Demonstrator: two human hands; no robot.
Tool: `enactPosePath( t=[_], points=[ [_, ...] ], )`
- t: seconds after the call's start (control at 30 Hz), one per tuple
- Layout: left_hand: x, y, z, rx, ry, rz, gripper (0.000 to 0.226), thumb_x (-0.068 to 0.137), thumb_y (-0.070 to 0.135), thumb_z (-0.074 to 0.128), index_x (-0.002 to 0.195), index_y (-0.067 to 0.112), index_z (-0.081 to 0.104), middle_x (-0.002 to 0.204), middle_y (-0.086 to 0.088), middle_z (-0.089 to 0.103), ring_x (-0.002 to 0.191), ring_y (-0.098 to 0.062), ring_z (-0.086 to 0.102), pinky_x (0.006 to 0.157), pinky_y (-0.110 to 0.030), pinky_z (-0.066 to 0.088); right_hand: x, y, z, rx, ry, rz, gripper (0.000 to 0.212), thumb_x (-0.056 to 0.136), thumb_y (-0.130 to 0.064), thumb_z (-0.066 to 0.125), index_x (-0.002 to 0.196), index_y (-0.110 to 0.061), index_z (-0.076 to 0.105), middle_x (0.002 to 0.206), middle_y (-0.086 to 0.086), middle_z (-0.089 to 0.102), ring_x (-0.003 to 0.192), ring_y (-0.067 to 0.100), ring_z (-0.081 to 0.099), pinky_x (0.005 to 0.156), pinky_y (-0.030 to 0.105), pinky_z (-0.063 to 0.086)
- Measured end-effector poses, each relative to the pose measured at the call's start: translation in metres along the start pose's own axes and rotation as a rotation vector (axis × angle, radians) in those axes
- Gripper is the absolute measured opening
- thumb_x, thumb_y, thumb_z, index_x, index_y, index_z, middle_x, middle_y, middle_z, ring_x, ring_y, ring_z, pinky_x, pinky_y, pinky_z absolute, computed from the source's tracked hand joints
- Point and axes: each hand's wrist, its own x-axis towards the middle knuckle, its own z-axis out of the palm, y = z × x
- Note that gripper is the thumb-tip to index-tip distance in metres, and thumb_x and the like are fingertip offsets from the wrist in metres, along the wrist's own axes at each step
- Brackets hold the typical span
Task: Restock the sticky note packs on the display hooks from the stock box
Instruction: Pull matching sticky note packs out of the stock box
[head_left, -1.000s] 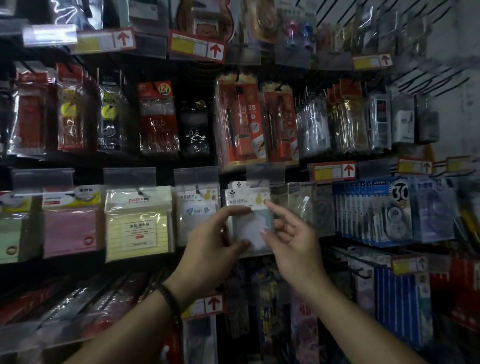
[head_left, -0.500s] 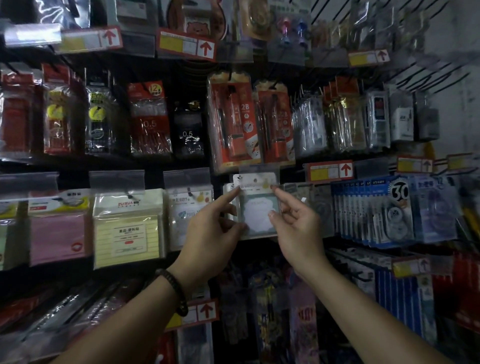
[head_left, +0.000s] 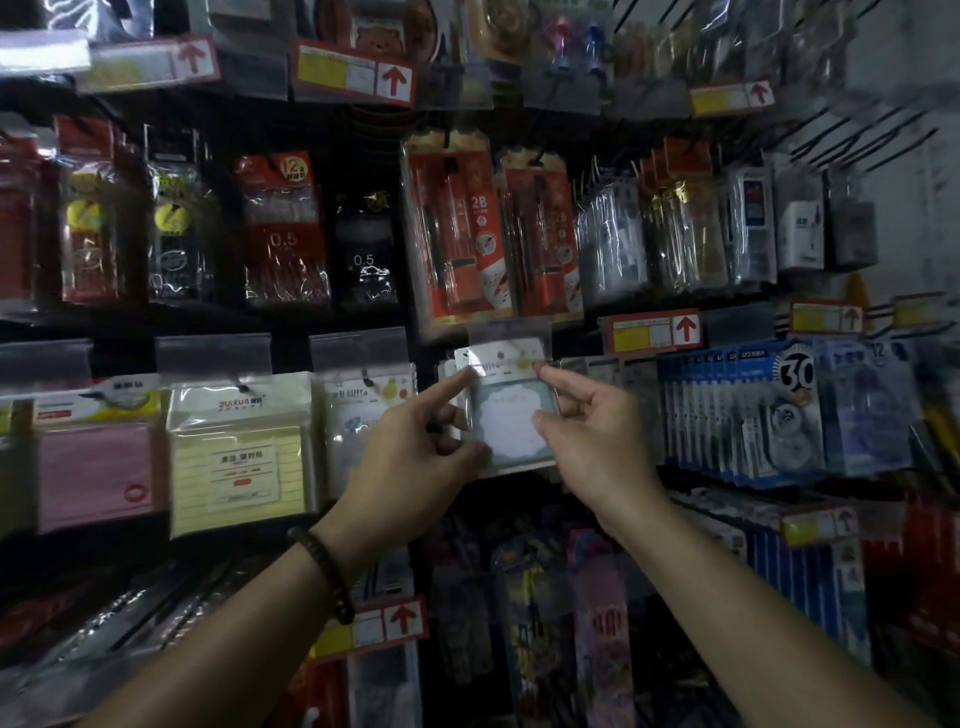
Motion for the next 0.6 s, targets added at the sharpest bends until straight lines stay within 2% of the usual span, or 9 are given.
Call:
enactPosePath(
  t=[0.07,0.13,0.2,0.27,0.33,0.37,0.47,0.53,0.6],
  points=[
    [0.001,-0.001,0.004,0.069,-0.017,0.022,0.081,0.094,0.009,0.075,0.158,0.046,0.041,0.115,0.004,0.066,0.089,-0.036,0.074,0.074,-0.057,0.064,-0.001,0.003,-0.001,0.003,0.016,0.001,0.053,0.093,0.002,0.072,0.136,-0.029,0.070,0.109,-0.009,0.079,0.081,0.008,0.078,0.066,0.030,0.064],
    [0.003,0.000,0.008,0.145,-0.042,0.032,0.083,0.096,0.010,0.073,0.162,0.043,0.035,0.124,0.007,0.064,0.082,-0.033,0.075,0.069,-0.055,0.063,-0.001,0.007,-0.003,0.005,0.024,0.016,0.052,0.093,0.000,0.072,0.133,-0.033,0.071,0.105,-0.012,0.078,0.072,0.012,0.076,0.063,0.032,0.063],
    [0.006,0.001,0.009,0.176,-0.063,0.027,0.082,0.097,0.010,0.071,0.164,0.039,0.033,0.129,0.005,0.063,0.083,-0.030,0.076,0.070,-0.053,0.064,0.002,0.011,-0.001,-0.033,0.017,0.036,0.051,0.094,-0.003,0.072,0.134,-0.034,0.070,0.101,-0.013,0.074,0.062,0.013,0.067,0.059,0.032,0.059],
    [0.009,-0.001,0.006,0.187,-0.054,0.026,0.080,0.097,0.009,0.070,0.163,0.036,0.035,0.122,0.003,0.068,0.083,-0.028,0.076,0.073,-0.053,0.064,0.006,0.015,0.006,-0.034,-0.003,0.063,0.051,0.094,-0.003,0.071,0.136,-0.032,0.070,0.099,-0.011,0.076,0.068,0.011,0.069,0.064,0.036,0.062],
    [0.013,-0.006,0.003,0.261,-0.041,0.044,0.080,0.097,0.013,0.071,0.164,0.036,0.034,0.118,0.003,0.070,0.081,-0.014,0.075,0.077,-0.042,0.066,0.008,0.020,0.013,-0.068,0.005,0.056,0.051,0.094,-0.005,0.071,0.137,-0.032,0.069,0.098,-0.010,0.077,0.077,0.010,0.072,0.071,0.040,0.064],
    [0.016,-0.008,0.002,0.331,-0.041,0.053,0.080,0.097,0.017,0.071,0.165,0.036,0.031,0.116,0.005,0.068,0.082,-0.009,0.072,0.079,-0.034,0.065,0.009,0.021,0.015,-0.119,0.018,0.036,0.051,0.094,-0.007,0.072,0.138,-0.033,0.068,0.100,-0.010,0.077,0.077,0.009,0.072,0.070,0.038,0.064],
    [0.023,-0.013,0.005,0.509,-0.099,0.035,0.087,0.098,0.028,0.071,0.168,0.033,0.019,0.101,0.004,0.064,0.083,-0.010,0.063,0.067,-0.015,0.050,0.008,0.024,0.020,-0.322,0.012,-0.039,0.052,0.097,-0.018,0.073,0.145,-0.033,0.061,0.098,-0.008,0.074,0.070,0.009,0.069,0.058,0.028,0.058],
    [0.028,-0.015,0.007,0.582,-0.140,0.006,0.091,0.098,0.036,0.069,0.169,0.034,0.011,0.104,-0.001,0.067,0.086,-0.014,0.065,0.067,-0.014,0.050,0.006,0.022,0.025,-0.496,-0.028,-0.077,0.061,0.098,-0.024,0.072,0.154,-0.034,0.051,0.117,-0.002,0.072,0.097,0.014,0.071,0.077,0.025,0.059],
    [0.034,-0.018,0.008,0.633,-0.132,-0.036,0.092,0.098,0.044,0.066,0.168,0.037,0.007,0.116,-0.011,0.069,0.096,-0.023,0.071,0.081,-0.029,0.061,0.008,0.019,0.029,-0.690,-0.081,-0.091,0.073,0.098,-0.031,0.070,0.162,-0.040,0.035,0.133,0.005,0.061,0.121,0.023,0.062,0.095,0.032,0.054]
  ],
)
